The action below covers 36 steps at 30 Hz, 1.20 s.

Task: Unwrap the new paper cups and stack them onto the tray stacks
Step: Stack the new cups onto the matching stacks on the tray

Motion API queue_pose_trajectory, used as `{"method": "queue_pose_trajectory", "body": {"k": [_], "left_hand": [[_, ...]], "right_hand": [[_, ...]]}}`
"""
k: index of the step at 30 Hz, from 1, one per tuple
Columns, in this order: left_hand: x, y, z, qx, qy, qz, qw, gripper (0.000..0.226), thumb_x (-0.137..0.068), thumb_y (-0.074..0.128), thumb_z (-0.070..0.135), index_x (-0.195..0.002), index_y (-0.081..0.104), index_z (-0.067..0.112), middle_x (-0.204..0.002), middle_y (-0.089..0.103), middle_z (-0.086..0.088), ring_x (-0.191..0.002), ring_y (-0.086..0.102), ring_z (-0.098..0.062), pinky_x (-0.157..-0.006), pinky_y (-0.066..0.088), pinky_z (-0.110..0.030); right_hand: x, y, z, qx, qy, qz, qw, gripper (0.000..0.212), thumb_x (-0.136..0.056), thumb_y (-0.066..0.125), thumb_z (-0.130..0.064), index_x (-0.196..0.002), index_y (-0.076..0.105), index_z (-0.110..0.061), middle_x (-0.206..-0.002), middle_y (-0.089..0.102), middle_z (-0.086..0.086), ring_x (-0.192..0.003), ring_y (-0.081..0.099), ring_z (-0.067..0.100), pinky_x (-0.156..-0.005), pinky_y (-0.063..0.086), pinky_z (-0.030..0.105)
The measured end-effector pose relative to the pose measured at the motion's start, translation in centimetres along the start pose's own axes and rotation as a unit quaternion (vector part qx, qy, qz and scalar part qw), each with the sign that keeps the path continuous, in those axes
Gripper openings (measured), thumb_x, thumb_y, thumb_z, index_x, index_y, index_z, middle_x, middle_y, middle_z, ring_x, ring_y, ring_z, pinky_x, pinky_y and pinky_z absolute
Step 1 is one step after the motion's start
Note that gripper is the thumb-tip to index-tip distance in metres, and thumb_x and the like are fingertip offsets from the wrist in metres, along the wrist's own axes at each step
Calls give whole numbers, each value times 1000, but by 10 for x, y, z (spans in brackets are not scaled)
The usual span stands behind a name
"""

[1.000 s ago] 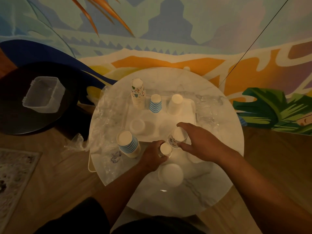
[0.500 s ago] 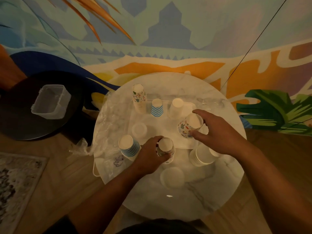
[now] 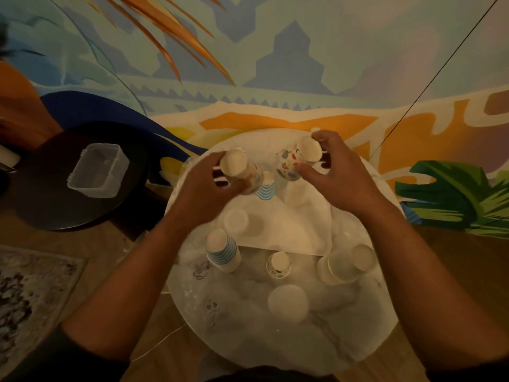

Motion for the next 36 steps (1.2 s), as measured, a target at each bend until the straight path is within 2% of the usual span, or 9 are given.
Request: {"method": "queue_pose_trajectory", "body": {"k": [2,6,9,13,15,19,24,31,36], "left_hand": [[-20,-21,-5,-5,-6,33,999,57,-83,81,24,-134,57,14,-111,64,15,-90,61,17,-73,49,-4],[-50,-51,-13,-28,-2,92,995,55,-88,77,18,-137,54,9,-123,59,5,-98,61,-1,-69,45,2],[-68,-64,-24,-18,-11,120,993,52,-91,74,16,-137,52,6,-120,56,4,-90,60,2,-66,45,0],[-88,-73,-43,6,-30,137,990,55,-90,75,19,-136,47,7,-125,59,-4,-96,64,-8,-64,52,-6],[-96,-75,-52,13,-36,142,989,55,-89,76,18,-134,46,7,-128,60,-8,-103,65,-13,-65,53,-8],[-108,-72,-68,14,-42,128,991,56,-87,79,19,-132,47,8,-126,62,-8,-100,66,-10,-67,53,-8],[-119,-57,-85,7,-46,93,995,59,-87,78,18,-135,46,12,-119,58,4,-87,61,9,-67,51,-6],[-133,-26,-103,7,-18,34,999,62,-83,82,17,-134,47,16,-124,58,6,-100,63,5,-78,58,-17],[-136,-3,-108,-23,3,-2,1000,63,-81,84,18,-133,49,18,-122,59,9,-99,61,1,-78,54,-13]], "right_hand": [[-18,11,-7,-28,-18,23,999,55,-87,78,-35,-134,49,-28,-119,60,-19,-101,59,-10,-84,51,17],[-57,44,-12,-60,-31,45,997,53,-86,79,-29,-132,54,-23,-119,62,-15,-101,61,-1,-82,50,13],[-85,76,-7,-37,-29,17,999,56,-88,77,-28,-137,52,-19,-129,62,-5,-109,60,10,-85,47,12],[-113,113,6,11,-30,-30,999,65,-88,76,-28,-146,48,-17,-145,56,1,-124,57,18,-102,50,33],[-121,129,11,28,-29,-50,998,68,-88,76,-28,-148,47,-16,-148,53,3,-126,57,21,-104,48,34],[-132,158,18,61,-21,-97,993,70,-89,76,-30,-149,45,-14,-148,53,9,-127,56,28,-105,46,42],[-134,187,35,102,-1,-147,984,73,-87,77,-35,-150,45,-16,-141,57,12,-122,59,31,-102,47,42],[-128,200,53,102,31,-164,981,84,-87,77,-34,-155,33,-12,-150,51,10,-129,56,31,-105,46,41],[-121,192,63,113,55,-156,980,87,-88,77,-31,-157,29,-10,-157,43,11,-140,45,28,-112,37,38]]}}
Point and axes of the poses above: each hand's wrist, its own x-axis away from the middle knuckle, its own y-axis out of the palm, z = x × y, the point moved 6 cm from there along -x, towards the middle knuckle
